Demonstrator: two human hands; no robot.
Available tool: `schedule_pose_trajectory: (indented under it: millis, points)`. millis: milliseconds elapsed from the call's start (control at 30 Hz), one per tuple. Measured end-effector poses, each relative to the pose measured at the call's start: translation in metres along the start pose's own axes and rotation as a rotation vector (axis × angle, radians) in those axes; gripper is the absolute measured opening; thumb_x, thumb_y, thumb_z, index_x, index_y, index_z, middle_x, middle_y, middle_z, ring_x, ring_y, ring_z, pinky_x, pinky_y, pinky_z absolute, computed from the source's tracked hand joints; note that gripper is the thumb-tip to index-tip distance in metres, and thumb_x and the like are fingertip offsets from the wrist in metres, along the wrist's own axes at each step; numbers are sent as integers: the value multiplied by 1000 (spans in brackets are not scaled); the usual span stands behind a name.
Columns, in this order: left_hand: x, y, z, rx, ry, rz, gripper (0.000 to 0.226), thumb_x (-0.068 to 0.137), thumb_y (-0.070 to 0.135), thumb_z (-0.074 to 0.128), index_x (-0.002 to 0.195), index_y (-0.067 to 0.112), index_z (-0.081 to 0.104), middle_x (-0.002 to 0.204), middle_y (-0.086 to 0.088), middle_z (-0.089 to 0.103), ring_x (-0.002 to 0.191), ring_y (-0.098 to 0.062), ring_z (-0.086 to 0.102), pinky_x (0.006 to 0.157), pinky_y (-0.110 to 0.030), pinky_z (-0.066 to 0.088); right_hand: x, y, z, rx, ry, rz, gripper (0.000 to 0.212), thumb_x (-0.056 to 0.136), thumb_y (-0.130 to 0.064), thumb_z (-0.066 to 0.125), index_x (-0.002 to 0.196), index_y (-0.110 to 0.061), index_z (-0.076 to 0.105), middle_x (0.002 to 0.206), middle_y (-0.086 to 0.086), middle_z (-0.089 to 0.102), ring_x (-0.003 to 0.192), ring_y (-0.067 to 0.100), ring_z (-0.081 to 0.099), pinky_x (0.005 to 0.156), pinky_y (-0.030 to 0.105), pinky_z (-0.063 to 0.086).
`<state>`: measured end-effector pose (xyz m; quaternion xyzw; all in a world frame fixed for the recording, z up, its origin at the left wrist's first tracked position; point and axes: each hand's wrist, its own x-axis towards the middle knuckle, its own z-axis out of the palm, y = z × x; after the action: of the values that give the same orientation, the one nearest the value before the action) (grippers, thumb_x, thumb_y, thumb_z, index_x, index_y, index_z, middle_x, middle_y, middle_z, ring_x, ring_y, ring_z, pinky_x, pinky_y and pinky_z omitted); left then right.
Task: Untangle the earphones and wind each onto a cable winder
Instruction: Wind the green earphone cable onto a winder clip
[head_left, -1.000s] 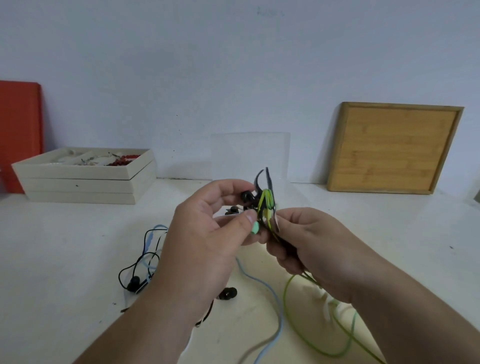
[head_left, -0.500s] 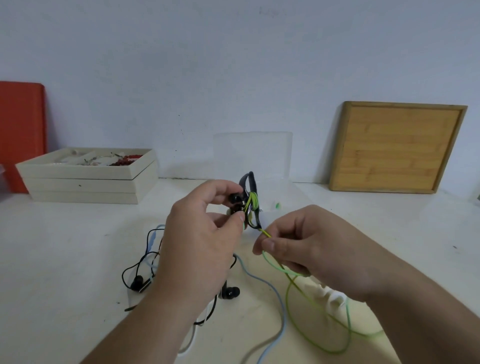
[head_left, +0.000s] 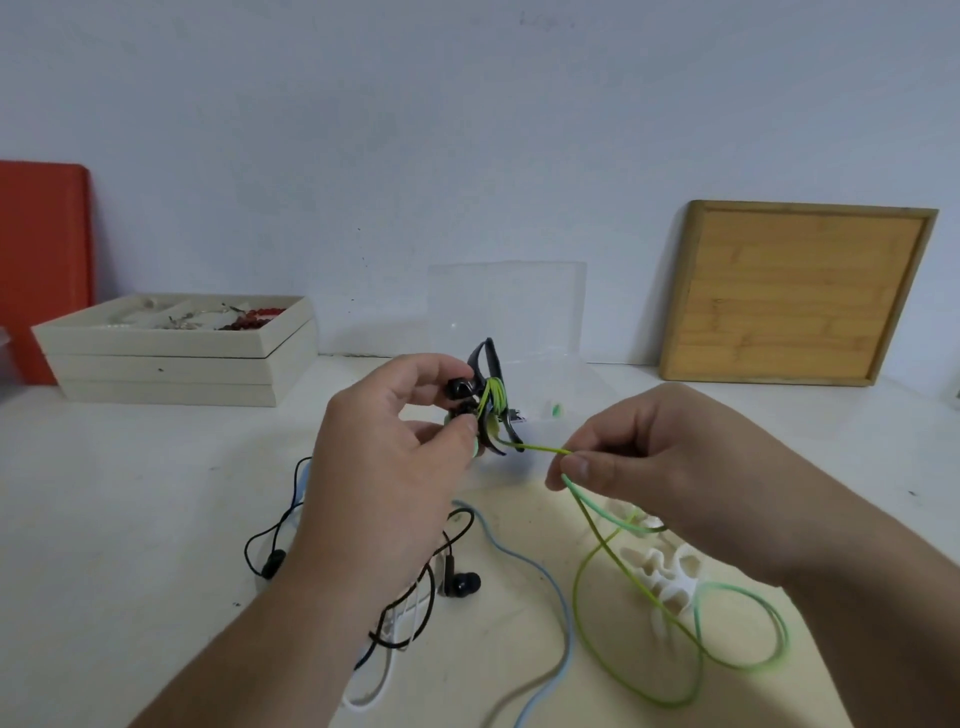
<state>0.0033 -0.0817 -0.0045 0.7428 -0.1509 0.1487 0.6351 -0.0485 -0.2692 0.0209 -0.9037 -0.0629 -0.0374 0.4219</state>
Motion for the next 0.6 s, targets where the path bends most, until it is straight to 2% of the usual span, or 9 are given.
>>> schedule_pose_trajectory:
  millis: [67, 100, 133, 200, 300, 400, 433, 500, 600]
  points:
    - [0, -2, 0, 12, -20, 25, 32, 85, 2, 70, 90, 34, 71, 90, 18, 68, 63, -18, 71, 77, -40, 61, 0, -3, 1, 20, -11, -9, 21, 89, -32, 69, 84, -14, 77, 49, -8, 34, 47, 12, 26, 45, 20, 26]
    - [-1, -3, 0, 32, -35, 47, 32, 85, 2, 70, 90, 34, 70, 88, 19, 67, 59, -15, 69, 68, -29, 60, 0, -5, 3, 30, -29, -21, 20, 89, -31, 70, 83, -14, 77, 49, -8, 35, 46, 11, 26, 44, 19, 26]
    - [-2, -4, 1, 67, -53, 71, 33, 85, 2, 70, 91, 34, 70, 84, 19, 67, 53, -12, 64, 56, -17, 52, -1, -7, 5, 32, -45, -40, 19, 88, -30, 70, 83, -14, 78, 50, -7, 37, 46, 10, 27, 43, 18, 25]
    - [-6, -6, 3, 155, -97, 107, 32, 85, 3, 70, 92, 35, 69, 77, 17, 68, 44, -5, 52, 45, -9, 35, -1, -9, 10, 24, -51, -87, 19, 86, -31, 71, 82, -14, 77, 52, -5, 40, 48, 11, 29, 45, 19, 26]
    - [-10, -5, 7, 287, -152, 193, 35, 83, 4, 70, 95, 37, 68, 75, 21, 63, 52, -3, 54, 50, -9, 36, -1, -10, 6, 51, 51, -86, 16, 88, -28, 71, 76, -18, 76, 49, -2, 46, 45, 10, 35, 44, 19, 31]
    - [-10, -4, 6, 426, -162, 305, 39, 81, 2, 69, 98, 37, 66, 85, 21, 61, 69, -6, 59, 62, -18, 49, 0, -4, -5, 94, 156, -32, 15, 88, -30, 72, 75, -24, 76, 56, 4, 60, 54, 17, 50, 57, 32, 42]
    - [-10, -3, 6, 455, -168, 337, 40, 81, 1, 68, 99, 37, 64, 88, 18, 61, 72, -9, 59, 66, -27, 53, 0, -2, -7, 116, 158, -16, 15, 86, -33, 73, 75, -24, 76, 59, 5, 64, 57, 20, 55, 62, 37, 44]
    - [-11, -2, 6, 501, -173, 383, 42, 81, 1, 66, 101, 37, 60, 89, 16, 59, 73, -11, 58, 66, -37, 55, 0, 1, -10, 184, 114, 5, 19, 78, -36, 69, 73, -19, 75, 64, 7, 67, 63, 19, 62, 67, 36, 48]
    - [-11, 1, 4, 560, -180, 411, 43, 81, 1, 64, 101, 39, 57, 89, 16, 57, 71, -12, 57, 63, -37, 54, -1, 7, -16, 458, 50, 64, 17, 74, -27, 68, 63, -14, 71, 69, 9, 63, 68, 21, 65, 71, 35, 52]
